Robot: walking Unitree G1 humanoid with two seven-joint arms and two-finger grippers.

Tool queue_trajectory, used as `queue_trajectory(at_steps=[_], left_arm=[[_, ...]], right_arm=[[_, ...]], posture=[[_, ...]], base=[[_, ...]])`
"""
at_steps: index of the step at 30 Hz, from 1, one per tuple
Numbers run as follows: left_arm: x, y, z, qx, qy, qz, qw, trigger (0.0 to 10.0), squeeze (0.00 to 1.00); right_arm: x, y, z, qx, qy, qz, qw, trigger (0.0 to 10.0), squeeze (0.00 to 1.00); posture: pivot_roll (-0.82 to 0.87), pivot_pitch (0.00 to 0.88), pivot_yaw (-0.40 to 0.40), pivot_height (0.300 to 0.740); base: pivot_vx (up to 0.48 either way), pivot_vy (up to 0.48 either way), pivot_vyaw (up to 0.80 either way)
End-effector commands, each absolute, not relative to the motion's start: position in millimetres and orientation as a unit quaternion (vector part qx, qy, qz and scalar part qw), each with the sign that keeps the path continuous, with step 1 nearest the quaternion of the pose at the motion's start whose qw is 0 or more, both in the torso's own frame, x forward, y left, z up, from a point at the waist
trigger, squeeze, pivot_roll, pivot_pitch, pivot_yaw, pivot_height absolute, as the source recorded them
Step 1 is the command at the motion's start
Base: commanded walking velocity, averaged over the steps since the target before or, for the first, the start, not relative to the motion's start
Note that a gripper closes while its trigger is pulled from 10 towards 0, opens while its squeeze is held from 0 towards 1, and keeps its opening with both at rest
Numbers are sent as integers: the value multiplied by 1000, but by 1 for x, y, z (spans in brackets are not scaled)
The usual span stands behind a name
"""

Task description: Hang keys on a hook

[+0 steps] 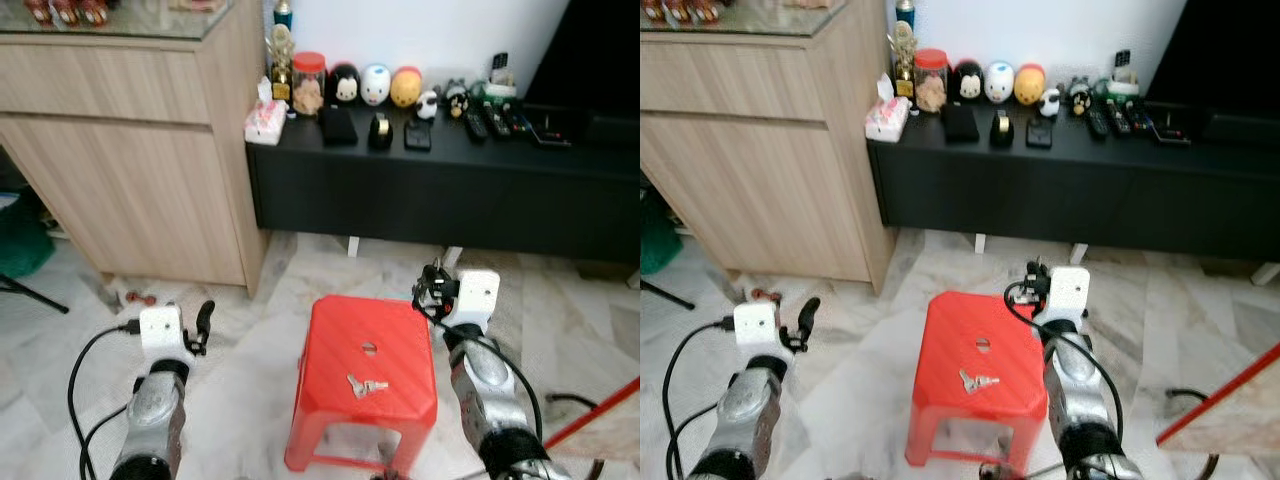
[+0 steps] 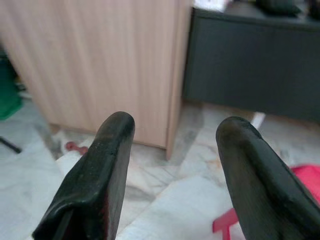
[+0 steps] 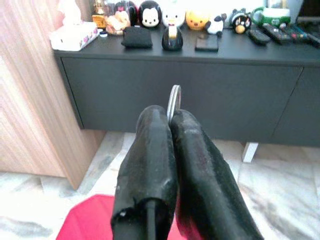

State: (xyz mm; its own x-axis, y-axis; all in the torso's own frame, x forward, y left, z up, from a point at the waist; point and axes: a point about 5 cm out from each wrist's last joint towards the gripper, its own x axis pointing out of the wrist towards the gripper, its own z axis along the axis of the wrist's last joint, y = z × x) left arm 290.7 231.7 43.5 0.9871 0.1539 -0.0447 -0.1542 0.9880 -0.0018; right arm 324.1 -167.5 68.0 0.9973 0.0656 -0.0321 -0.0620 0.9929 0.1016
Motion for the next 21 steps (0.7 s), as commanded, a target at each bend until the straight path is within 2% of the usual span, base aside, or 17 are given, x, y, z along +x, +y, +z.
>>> queue_trajectory(at_steps=[1, 9, 21], left_arm=[[286, 238, 38, -8, 32, 90, 995, 10000, 0], [278, 246, 26, -1, 69, 100, 993, 10000, 0], [237, 253, -19, -14, 190, 131, 973, 10000, 0]], right_arm=[[321, -171, 65, 44, 21, 28, 998, 10000, 0], [316, -176, 60, 43, 28, 12, 999, 10000, 0], [300, -192, 41, 59, 55, -48, 996, 10000, 0]], posture=[[171, 0, -71, 740], [168, 0, -58, 740], [166, 0, -55, 740]], base=[[0, 0, 0], [0, 0, 0], [0, 0, 0]])
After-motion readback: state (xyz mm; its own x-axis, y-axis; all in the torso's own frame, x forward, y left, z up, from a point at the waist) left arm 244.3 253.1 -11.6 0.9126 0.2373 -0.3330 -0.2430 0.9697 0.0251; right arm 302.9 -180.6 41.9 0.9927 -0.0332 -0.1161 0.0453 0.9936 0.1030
